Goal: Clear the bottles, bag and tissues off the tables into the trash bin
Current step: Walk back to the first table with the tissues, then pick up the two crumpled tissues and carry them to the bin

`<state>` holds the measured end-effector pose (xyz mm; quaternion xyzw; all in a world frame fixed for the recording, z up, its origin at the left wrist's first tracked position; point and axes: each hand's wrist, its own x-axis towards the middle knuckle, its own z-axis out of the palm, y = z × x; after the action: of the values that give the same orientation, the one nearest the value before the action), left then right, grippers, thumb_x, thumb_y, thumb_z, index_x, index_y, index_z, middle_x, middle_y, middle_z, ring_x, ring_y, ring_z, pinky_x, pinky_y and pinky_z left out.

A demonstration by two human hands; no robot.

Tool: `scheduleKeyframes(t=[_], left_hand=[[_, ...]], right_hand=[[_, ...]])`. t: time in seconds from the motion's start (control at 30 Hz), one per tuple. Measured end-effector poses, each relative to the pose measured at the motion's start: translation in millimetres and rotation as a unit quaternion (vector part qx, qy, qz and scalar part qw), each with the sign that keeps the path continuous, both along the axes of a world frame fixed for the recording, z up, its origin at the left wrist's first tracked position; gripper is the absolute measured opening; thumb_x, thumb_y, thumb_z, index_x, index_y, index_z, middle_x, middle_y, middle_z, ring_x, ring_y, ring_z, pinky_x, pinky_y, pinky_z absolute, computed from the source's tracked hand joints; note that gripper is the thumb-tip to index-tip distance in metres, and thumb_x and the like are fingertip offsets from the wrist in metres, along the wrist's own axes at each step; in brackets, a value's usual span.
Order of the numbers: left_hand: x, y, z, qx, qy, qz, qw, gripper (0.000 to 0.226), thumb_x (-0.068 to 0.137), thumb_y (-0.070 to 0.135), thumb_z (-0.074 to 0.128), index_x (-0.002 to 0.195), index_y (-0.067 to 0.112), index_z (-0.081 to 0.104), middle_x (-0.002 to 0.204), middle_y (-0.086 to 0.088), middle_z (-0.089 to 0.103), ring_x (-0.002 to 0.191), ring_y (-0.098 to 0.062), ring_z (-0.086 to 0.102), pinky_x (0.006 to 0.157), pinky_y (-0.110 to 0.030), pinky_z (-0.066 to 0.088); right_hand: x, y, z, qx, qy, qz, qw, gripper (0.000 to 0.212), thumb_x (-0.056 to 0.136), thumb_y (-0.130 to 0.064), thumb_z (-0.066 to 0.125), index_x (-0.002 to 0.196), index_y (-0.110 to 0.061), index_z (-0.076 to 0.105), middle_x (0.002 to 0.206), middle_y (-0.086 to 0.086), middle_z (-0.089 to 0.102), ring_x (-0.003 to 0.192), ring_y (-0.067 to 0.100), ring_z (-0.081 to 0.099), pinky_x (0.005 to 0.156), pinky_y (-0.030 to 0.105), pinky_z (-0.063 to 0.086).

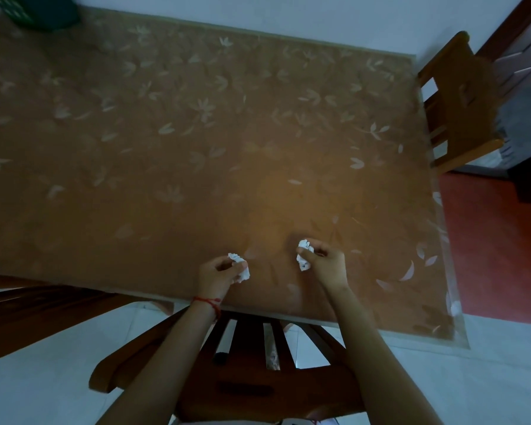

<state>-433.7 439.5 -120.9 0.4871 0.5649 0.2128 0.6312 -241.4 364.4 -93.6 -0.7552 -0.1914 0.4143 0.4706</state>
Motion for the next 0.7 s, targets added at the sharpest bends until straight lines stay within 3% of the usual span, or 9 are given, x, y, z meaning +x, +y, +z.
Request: scheduleKeyframes(t=[0.13,0.23,0.37,0.47,0.6,0.7], left_hand=[[-12.4,0.1,15.2,0.020,0.003,0.029,0.999,0.027,0.078,0.007,0.065,0.052,0.009,0.058,0.068,-0.012,0.064,0.068,-0.014,0.061,0.058,-0.015,0.049],[-21.6,-1.7,28.5,0.030,0.002,0.059,0.998,0.028,0.078,0.005,0.064,0.051,0.010,0.060,0.052,0.005,0.063,0.056,-0.003,0.059,0.059,-0.014,0.050],[-41.8,-6.0,38.2,0.046,0.010,0.089,0.995,0.022,0.079,0.013,0.064,0.058,0.007,0.061,0.068,-0.008,0.065,0.068,-0.013,0.062,0.065,-0.021,0.049],[-55.5,-14.5,50.2,0.057,0.012,0.155,0.986,0.019,0.081,0.014,0.065,0.066,0.003,0.062,0.069,-0.005,0.063,0.069,-0.011,0.061,0.058,-0.010,0.046],[-71.7,-32.4,69.8,0.076,-0.003,0.289,0.954,0.022,0.078,0.003,0.068,0.060,0.014,0.063,0.047,0.011,0.062,0.048,0.002,0.056,0.052,-0.009,0.047],[-88.6,-48.2,80.9,0.084,-0.022,0.354,0.931,0.006,0.076,0.002,0.070,0.073,0.004,0.066,0.057,0.009,0.067,0.050,0.002,0.060,0.054,-0.012,0.052]], right_hand=[[-12.8,2.9,21.5,0.044,0.009,0.017,0.999,0.014,0.082,0.000,0.065,0.076,-0.013,0.067,0.062,-0.002,0.062,0.050,-0.004,0.059,0.053,0.010,0.047],[-20.6,6.3,29.5,0.067,0.015,0.039,0.997,0.011,0.082,0.000,0.065,0.082,-0.010,0.068,0.061,-0.002,0.062,0.051,-0.004,0.058,0.055,0.011,0.047],[-30.2,13.2,33.6,0.071,0.022,0.080,0.994,0.012,0.082,-0.003,0.067,0.092,-0.007,0.068,0.070,-0.004,0.065,0.055,-0.007,0.061,0.055,0.007,0.047],[-37.1,20.2,37.1,0.069,0.016,0.146,0.987,0.015,0.081,-0.006,0.067,0.096,-0.002,0.068,0.073,-0.004,0.065,0.057,-0.007,0.061,0.055,0.006,0.046],[-51.2,26.2,48.1,0.063,0.025,0.216,0.974,0.012,0.081,-0.012,0.069,0.089,-0.021,0.067,0.081,-0.006,0.067,0.077,0.006,0.064,0.072,0.016,0.051],[-66.2,29.0,57.6,0.075,0.029,0.256,0.963,0.012,0.081,-0.013,0.069,0.088,-0.023,0.068,0.079,-0.007,0.068,0.076,0.005,0.064,0.071,0.016,0.051]])
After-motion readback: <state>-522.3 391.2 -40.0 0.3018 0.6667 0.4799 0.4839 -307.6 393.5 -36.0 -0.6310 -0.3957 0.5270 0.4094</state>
